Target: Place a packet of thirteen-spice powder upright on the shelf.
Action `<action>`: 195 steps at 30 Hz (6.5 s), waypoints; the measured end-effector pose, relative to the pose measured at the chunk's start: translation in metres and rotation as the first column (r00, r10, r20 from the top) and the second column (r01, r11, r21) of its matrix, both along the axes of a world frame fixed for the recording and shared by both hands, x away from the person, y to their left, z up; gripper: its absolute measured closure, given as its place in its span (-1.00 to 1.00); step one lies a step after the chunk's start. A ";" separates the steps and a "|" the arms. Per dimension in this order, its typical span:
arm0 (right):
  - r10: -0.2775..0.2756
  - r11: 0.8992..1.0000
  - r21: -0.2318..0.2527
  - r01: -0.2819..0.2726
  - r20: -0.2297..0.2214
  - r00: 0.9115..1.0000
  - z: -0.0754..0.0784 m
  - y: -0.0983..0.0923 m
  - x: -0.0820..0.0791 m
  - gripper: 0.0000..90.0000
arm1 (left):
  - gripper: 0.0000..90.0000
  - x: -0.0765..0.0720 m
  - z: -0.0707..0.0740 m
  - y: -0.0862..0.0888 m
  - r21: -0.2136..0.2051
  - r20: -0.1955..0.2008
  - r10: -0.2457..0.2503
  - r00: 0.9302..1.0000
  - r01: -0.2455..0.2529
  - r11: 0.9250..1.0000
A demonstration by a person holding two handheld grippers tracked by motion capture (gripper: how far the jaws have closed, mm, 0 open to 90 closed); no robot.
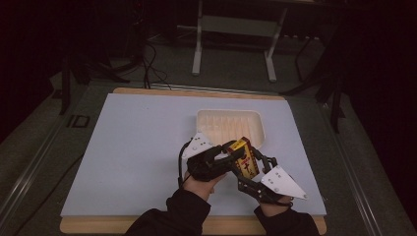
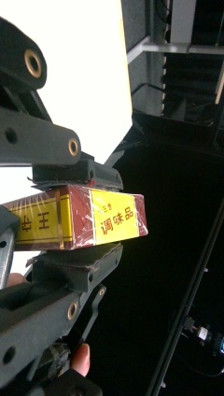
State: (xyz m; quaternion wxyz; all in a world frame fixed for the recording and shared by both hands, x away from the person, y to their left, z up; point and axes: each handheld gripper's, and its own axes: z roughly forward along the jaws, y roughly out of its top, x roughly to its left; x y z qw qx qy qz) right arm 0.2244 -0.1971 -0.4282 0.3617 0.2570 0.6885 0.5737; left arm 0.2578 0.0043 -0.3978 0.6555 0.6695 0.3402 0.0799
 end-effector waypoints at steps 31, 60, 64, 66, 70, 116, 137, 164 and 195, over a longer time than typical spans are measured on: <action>0.047 0.999 -0.013 -0.049 -0.133 0.990 0.000 -0.017 0.019 -0.75 | 0.54 -0.001 0.036 0.003 0.096 0.114 0.060 0.992 -0.072 0.993; -0.035 0.999 -0.037 0.030 -0.142 0.989 -0.006 -0.047 0.011 -0.75 | 0.53 0.039 0.033 0.020 0.186 0.216 0.480 0.850 -0.518 0.835; -0.043 0.998 -0.041 0.038 -0.131 0.990 -0.007 -0.047 0.010 -0.75 | 0.53 0.047 0.029 0.021 0.186 0.208 0.513 0.833 -0.549 0.815; -0.045 0.999 -0.034 0.041 -0.128 0.991 -0.007 -0.047 0.009 -0.75 | 0.53 0.054 0.023 0.020 0.194 0.195 0.551 0.812 -0.582 0.789; -0.049 0.998 -0.036 0.044 -0.125 0.991 -0.008 -0.047 0.009 -0.74 | 0.53 0.063 0.014 0.012 0.213 0.192 0.587 0.787 -0.617 0.758; -0.017 1.000 -0.022 0.014 -0.160 0.987 -0.014 -0.054 0.012 -0.71 | 0.53 0.109 -0.086 -0.010 0.262 0.189 0.729 0.658 -0.749 0.608; -0.010 1.000 -0.006 0.010 -0.176 0.984 -0.016 -0.056 0.013 -0.71 | 0.51 0.111 -0.101 -0.009 0.267 0.163 0.726 0.668 -0.738 0.620; -0.015 1.000 0.009 0.017 -0.185 0.983 -0.015 -0.058 0.015 -0.71 | -0.97 0.103 -0.061 -0.008 0.332 0.106 0.569 0.816 -0.568 0.753; -0.015 1.000 -0.007 0.014 -0.233 0.972 -0.018 -0.053 0.018 -0.71 | -0.97 0.018 -0.014 0.032 0.277 0.108 0.267 0.958 -0.287 0.917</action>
